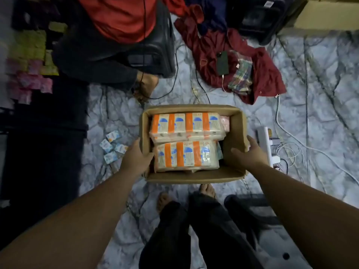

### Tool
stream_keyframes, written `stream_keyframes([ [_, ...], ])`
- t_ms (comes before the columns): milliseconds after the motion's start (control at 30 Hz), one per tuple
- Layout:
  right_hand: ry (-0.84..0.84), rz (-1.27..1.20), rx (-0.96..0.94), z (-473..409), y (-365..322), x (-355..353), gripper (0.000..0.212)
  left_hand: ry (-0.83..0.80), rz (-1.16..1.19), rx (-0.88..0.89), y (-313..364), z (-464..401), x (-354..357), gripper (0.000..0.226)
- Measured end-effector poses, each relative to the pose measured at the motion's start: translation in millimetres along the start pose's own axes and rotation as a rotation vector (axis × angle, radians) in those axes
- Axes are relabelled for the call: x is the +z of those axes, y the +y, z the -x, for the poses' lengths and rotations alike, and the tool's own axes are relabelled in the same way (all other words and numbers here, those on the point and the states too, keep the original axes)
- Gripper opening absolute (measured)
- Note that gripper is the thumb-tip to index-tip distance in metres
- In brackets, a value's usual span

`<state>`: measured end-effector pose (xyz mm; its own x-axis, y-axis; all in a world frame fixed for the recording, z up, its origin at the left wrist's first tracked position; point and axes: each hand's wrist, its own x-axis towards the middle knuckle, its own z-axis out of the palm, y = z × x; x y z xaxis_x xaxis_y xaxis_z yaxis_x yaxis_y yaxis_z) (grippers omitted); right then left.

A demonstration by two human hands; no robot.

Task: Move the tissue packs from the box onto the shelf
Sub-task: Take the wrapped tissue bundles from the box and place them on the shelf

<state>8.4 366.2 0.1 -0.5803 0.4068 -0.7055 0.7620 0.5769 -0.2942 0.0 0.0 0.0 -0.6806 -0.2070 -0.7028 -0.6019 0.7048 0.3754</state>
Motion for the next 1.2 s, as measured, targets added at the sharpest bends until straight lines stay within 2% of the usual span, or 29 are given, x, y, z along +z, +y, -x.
stream_keyframes([
  [133,0.048,0.038,0.003,-31,9,24,0.077,0.065,0.066,-0.029,-16,-33,22,0.069],
  [233,0.09,0.075,-0.016,-49,19,33,0.074,0.131,0.016,-0.033,-28,-46,33,0.059],
  [367,0.069,0.078,-0.054,-55,17,25,0.072,0.125,0.085,0.008,-35,-50,29,0.05],
  [533,0.018,0.125,-0.121,-40,4,2,0.072,0.151,0.074,0.071,-36,-31,12,0.052],
  [733,-0.059,0.193,-0.169,-1,-18,-21,0.071,0.229,0.112,0.044,-46,38,-14,0.048],
  [933,-0.134,0.359,-0.34,49,-64,-25,0.069,0.296,0.286,-0.033,-89,118,-41,0.039],
  [1100,-0.188,0.482,-0.503,100,-118,2,0.069,0.441,0.42,-0.191,-139,188,-53,0.032],
  [1200,-0.222,0.555,-0.613,138,-148,32,0.066,0.495,0.477,-0.296,-186,225,-56,0.038],
])
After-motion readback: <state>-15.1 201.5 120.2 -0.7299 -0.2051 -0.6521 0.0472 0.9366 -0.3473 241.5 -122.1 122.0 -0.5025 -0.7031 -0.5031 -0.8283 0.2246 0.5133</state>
